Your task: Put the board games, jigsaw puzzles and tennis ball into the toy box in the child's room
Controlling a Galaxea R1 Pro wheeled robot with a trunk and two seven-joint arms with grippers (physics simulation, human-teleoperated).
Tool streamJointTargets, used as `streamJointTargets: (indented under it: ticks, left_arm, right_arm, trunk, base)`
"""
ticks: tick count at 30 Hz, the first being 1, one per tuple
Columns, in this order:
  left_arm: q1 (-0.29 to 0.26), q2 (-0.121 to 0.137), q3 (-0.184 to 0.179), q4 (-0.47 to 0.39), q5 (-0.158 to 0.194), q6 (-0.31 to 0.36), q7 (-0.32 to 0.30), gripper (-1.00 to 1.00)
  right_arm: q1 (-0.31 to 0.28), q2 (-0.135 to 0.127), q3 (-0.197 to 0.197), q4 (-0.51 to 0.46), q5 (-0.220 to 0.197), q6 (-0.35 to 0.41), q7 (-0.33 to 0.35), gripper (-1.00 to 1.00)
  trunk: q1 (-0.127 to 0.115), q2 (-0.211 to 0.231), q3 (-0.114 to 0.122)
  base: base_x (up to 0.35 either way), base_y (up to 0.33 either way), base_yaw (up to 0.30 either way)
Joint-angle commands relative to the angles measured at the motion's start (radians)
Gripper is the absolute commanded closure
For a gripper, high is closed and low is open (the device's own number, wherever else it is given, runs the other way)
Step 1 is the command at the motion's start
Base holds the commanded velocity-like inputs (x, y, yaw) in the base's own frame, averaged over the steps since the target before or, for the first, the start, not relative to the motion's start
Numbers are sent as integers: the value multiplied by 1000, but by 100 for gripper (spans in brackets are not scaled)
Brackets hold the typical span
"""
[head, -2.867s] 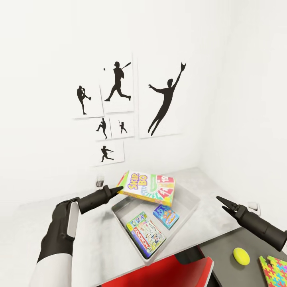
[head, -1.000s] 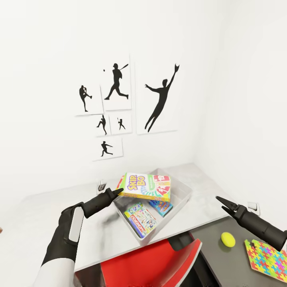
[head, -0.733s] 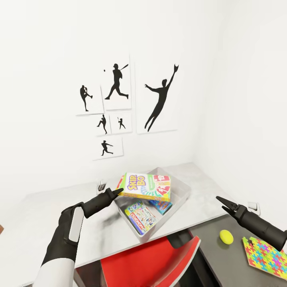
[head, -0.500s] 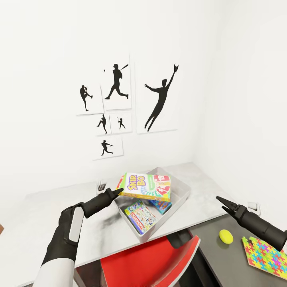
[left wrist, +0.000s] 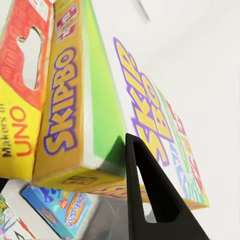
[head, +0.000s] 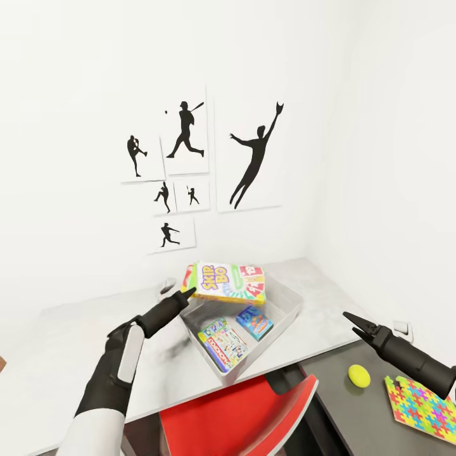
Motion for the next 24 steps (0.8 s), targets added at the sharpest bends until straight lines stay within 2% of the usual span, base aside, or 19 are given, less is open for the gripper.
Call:
streamJointTargets:
  ticks: [1, 2, 3, 5, 6, 7, 9, 12, 15, 20, 24]
  left_arm:
    - [-2, -1, -28, 0, 46, -4, 42, 100]
    - [-2, -1, -61, 0, 96, -12, 86, 100]
    - [-2, -1, -77, 0, 124, -17, 107, 100]
    - [-2, -1, -141, 0, 240, -51, 179, 100]
    - [-2, -1, -156, 0, 268, -64, 195, 100]
    - [-2, -1, -190, 0, 320, -93, 226, 100]
    - [-1, -1, -267, 4, 398, -144, 279, 100]
    - [-1, -1, -338, 8, 463, -173, 316, 100]
    - [-1, -1, -367, 10, 502, -182, 329, 100]
    - [1, -1, -379, 53, 540, -189, 335, 100]
    - [2, -1, -381, 147, 601, -236, 337, 100]
  right_arm:
    - [-1, 0, -2, 0, 5, 5, 6, -100]
    - [-1, 0, -2, 0, 4, 4, 6, -100]
    - [-1, 0, -2, 0, 4, 4, 6, -100]
    - [-1, -1, -2, 0, 4, 4, 6, -100]
    - [0, -1, -2, 0, 4, 4, 6, -100]
    - [-1, -1, -2, 0, 4, 4, 6, -100]
    - [-1, 0, -2, 0, 4, 4, 6, -100]
    - [-1, -2, -2, 0, 4, 4, 6, -100]
    - [-1, -3, -3, 0, 4, 4, 6, -100]
    - [-1, 0, -2, 0, 4, 1, 5, -100]
    - [-1, 3, -2, 0, 4, 0, 5, -100]
  trunk:
    - [1, -2, -2]
    - [1, -2, -2]
    - [1, -2, -2]
    - [1, -2, -2]
    - [1, -2, -2]
    - [1, -2, -2]
    - [1, -2, -2]
    - [1, -2, -2]
    - [1, -2, -2]
    - [1, -2, -2]
    - [1, -2, -2]
  base:
    - [0, 0, 0]
    - [0, 0, 0]
    - [0, 0, 0]
    - [0, 0, 0]
    - [0, 0, 0]
    - [0, 0, 0]
    - [0, 0, 0]
    - [0, 0, 0]
    - [0, 0, 0]
    - [0, 0, 0]
    - [0, 0, 0]
